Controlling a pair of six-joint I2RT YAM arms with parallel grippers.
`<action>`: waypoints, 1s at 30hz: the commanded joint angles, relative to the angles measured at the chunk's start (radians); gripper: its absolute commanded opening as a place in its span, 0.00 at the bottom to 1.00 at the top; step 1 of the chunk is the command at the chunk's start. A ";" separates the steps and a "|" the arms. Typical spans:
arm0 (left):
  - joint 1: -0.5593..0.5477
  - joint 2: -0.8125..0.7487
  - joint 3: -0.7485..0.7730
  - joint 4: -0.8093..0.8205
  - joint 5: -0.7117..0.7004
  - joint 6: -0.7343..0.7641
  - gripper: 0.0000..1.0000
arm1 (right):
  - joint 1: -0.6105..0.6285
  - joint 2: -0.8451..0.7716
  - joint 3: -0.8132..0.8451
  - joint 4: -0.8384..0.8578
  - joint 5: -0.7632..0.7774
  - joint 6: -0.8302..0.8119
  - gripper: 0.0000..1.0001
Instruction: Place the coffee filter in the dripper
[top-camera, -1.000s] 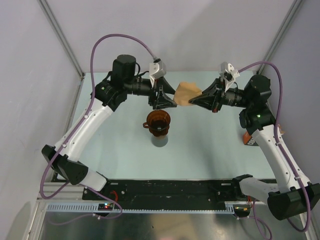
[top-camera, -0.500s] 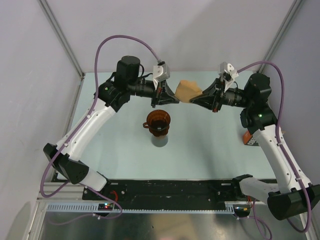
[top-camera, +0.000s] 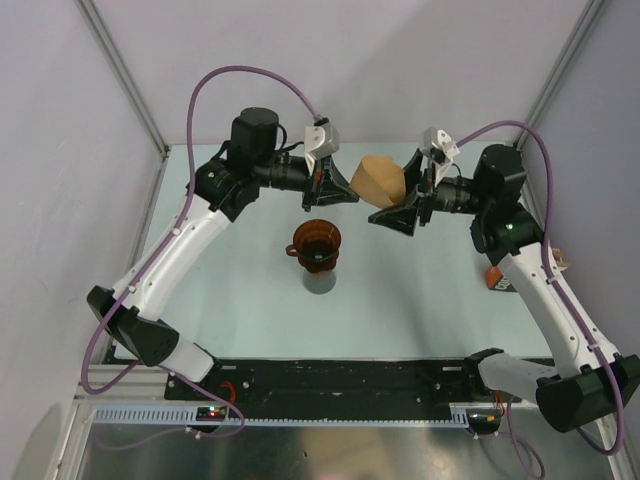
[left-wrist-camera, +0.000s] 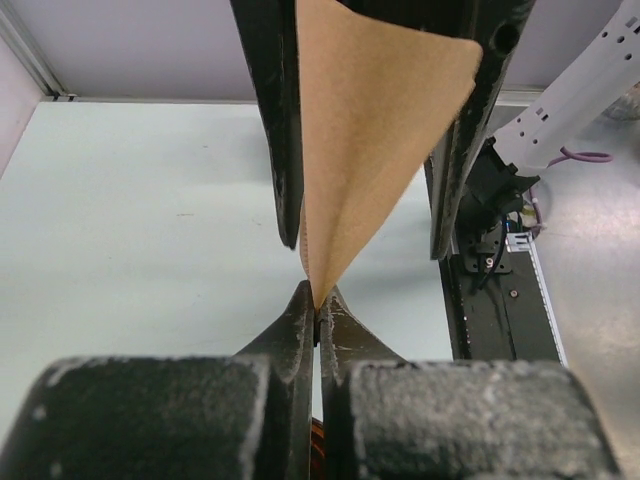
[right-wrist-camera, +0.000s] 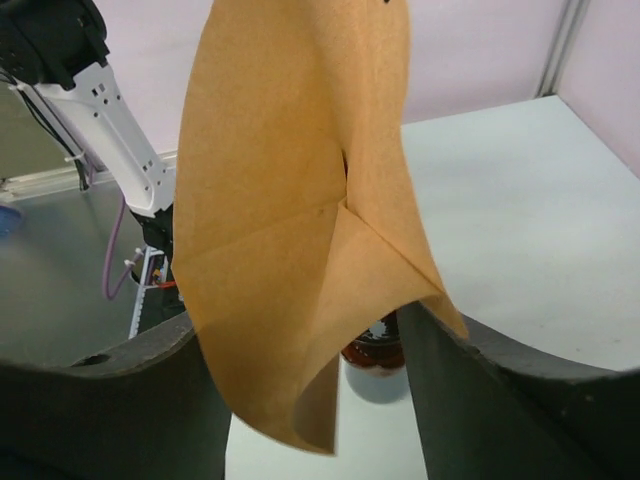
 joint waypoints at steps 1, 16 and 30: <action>0.001 0.003 0.045 0.025 0.009 -0.029 0.00 | 0.030 0.018 0.017 0.096 0.034 0.030 0.61; 0.018 -0.021 0.024 0.042 -0.073 -0.065 0.00 | -0.004 -0.017 -0.011 0.066 0.115 0.011 0.00; -0.017 0.009 0.135 0.047 -0.059 -0.106 0.60 | 0.002 -0.016 -0.010 0.030 0.059 -0.033 0.00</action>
